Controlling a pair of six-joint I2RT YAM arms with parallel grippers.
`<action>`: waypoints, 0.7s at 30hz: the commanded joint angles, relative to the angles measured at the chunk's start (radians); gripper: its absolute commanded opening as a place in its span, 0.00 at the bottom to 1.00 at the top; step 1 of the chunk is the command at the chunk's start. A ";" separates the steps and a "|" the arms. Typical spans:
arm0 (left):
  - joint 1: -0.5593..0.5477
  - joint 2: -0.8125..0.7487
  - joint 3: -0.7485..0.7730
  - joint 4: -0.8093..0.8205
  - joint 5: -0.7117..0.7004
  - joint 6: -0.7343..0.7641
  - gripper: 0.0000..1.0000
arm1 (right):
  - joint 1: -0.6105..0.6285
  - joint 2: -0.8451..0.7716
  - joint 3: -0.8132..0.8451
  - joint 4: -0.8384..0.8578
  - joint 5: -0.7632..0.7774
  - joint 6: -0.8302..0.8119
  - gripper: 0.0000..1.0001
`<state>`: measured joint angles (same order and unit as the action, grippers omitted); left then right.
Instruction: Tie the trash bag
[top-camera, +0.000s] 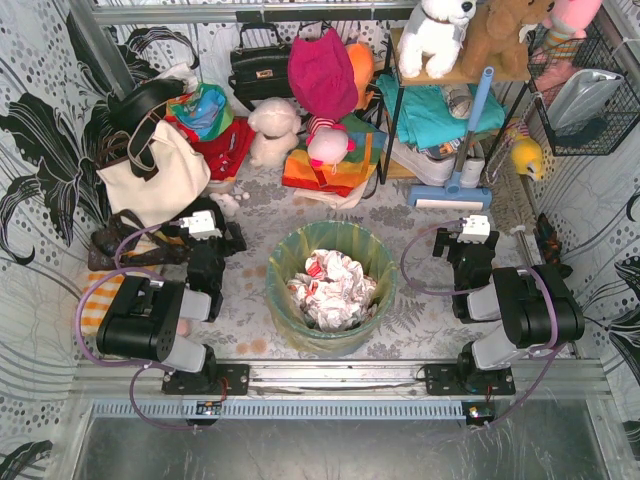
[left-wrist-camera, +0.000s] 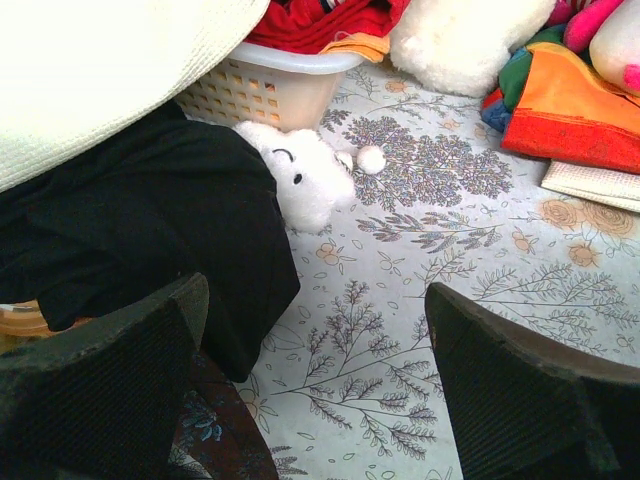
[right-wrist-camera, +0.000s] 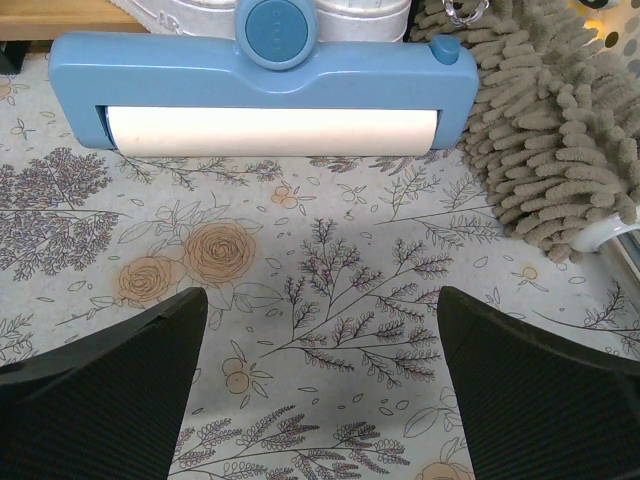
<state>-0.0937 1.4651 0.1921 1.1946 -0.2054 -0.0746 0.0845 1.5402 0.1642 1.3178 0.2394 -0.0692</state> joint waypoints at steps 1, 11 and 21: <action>0.006 0.004 0.018 0.023 0.015 -0.009 0.98 | -0.009 0.006 0.010 0.036 0.005 0.004 0.97; 0.022 0.004 0.025 0.008 0.045 -0.015 0.98 | -0.009 0.006 0.010 0.038 0.006 0.006 0.97; 0.031 0.006 0.029 0.005 0.061 -0.018 0.98 | -0.022 0.003 0.021 0.009 -0.024 0.014 0.97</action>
<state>-0.0708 1.4651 0.1978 1.1629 -0.1558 -0.0875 0.0727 1.5402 0.1646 1.3167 0.2344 -0.0689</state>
